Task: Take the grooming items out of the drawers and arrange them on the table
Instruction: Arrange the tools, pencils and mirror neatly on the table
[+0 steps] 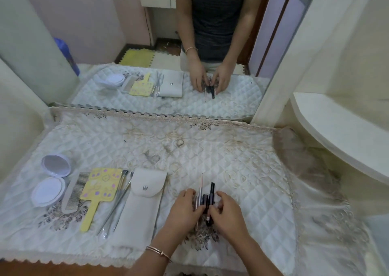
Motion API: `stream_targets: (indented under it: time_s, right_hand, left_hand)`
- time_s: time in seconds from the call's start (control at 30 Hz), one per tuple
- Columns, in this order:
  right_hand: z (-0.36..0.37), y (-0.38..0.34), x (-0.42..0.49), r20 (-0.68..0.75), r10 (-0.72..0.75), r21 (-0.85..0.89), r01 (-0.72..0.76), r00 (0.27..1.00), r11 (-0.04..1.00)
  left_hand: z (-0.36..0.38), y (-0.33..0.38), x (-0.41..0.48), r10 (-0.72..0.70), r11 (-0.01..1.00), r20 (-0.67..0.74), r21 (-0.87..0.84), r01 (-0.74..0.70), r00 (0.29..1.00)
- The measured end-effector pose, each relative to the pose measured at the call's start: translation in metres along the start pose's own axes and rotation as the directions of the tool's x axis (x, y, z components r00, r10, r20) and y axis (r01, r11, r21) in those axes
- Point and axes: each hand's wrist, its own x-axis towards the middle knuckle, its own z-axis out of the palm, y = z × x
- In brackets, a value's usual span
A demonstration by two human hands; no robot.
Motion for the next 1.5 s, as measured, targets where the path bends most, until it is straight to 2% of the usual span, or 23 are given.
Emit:
stream_targets:
  time_s: [0.17, 0.23, 0.3, 0.37, 0.43, 0.53, 0.7, 0.83, 0.93, 1.13, 1.37, 1.43, 1.5]
  right_hand:
    - [-0.005, 0.001, 0.002, 0.025, 0.022, -0.010, -0.022, 0.999, 1.000]
    - [-0.006, 0.001, 0.005, 0.033, 0.019, -0.012, -0.018, 0.999, 1.000]
    - [-0.006, 0.000, 0.008, 0.022, 0.019, -0.012, -0.018, 1.000, 1.000]
    - [-0.004, -0.001, 0.009, 0.000, 0.036, -0.010, -0.036, 0.999, 0.999]
    - [-0.001, -0.002, 0.010, -0.025, 0.071, 0.009, -0.071, 0.997, 0.997]
    - [0.007, -0.005, 0.009, -0.062, 0.142, 0.064, -0.138, 0.988, 0.988]
    - [0.017, -0.009, 0.002, -0.091, 0.181, 0.078, -0.174, 0.979, 0.982]
    - [0.019, -0.009, -0.007, -0.120, 0.198, 0.090, -0.188, 0.973, 0.978]
    - [0.018, -0.007, -0.013, -0.105, 0.189, 0.094, -0.179, 0.976, 0.979]
    - [0.016, -0.003, -0.016, -0.047, 0.096, 0.039, -0.094, 0.994, 0.995]
    - [0.005, 0.000, -0.016, -0.045, 0.079, 0.058, -0.076, 0.996, 0.995]
    - [0.001, -0.003, -0.012, -0.084, 0.064, 0.020, -0.062, 0.994, 0.998]
    - [0.004, -0.011, -0.009, -0.123, 0.036, -0.024, -0.039, 0.992, 0.999]
  left_hand:
    - [-0.009, 0.001, -0.008, 0.017, 1.000, -0.025, 0.026, -0.016, 1.000]
    - [-0.022, -0.006, -0.015, 0.047, 0.998, -0.113, 0.048, -0.041, 0.993]
    - [-0.039, -0.021, -0.023, 0.111, 0.990, -0.280, 0.119, -0.080, 0.954]
    - [-0.053, -0.046, -0.026, 0.088, 0.984, -0.387, 0.175, -0.021, 0.918]
    - [-0.061, -0.067, -0.028, -0.001, 0.976, -0.345, 0.205, 0.076, 0.938]
    - [-0.062, -0.081, -0.029, -0.062, 0.970, -0.248, 0.214, 0.117, 0.967]
    - [-0.069, -0.078, -0.027, -0.059, 0.975, -0.205, 0.198, 0.100, 0.977]
    - [-0.054, -0.065, -0.022, 0.026, 0.986, -0.188, 0.167, 0.006, 0.982]
    - [-0.040, -0.045, -0.017, -0.003, 0.994, -0.092, 0.105, 0.013, 0.996]
    - [-0.028, -0.032, -0.008, 0.005, 0.992, -0.083, 0.125, 0.006, 0.997]
    - [-0.029, -0.031, -0.017, 0.040, 0.988, -0.109, 0.151, -0.024, 0.993]
    - [-0.037, -0.040, -0.028, 0.033, 0.990, -0.151, 0.141, -0.012, 0.988]
    - [-0.047, -0.062, -0.037, 0.016, 0.994, -0.270, 0.104, 0.013, 0.963]
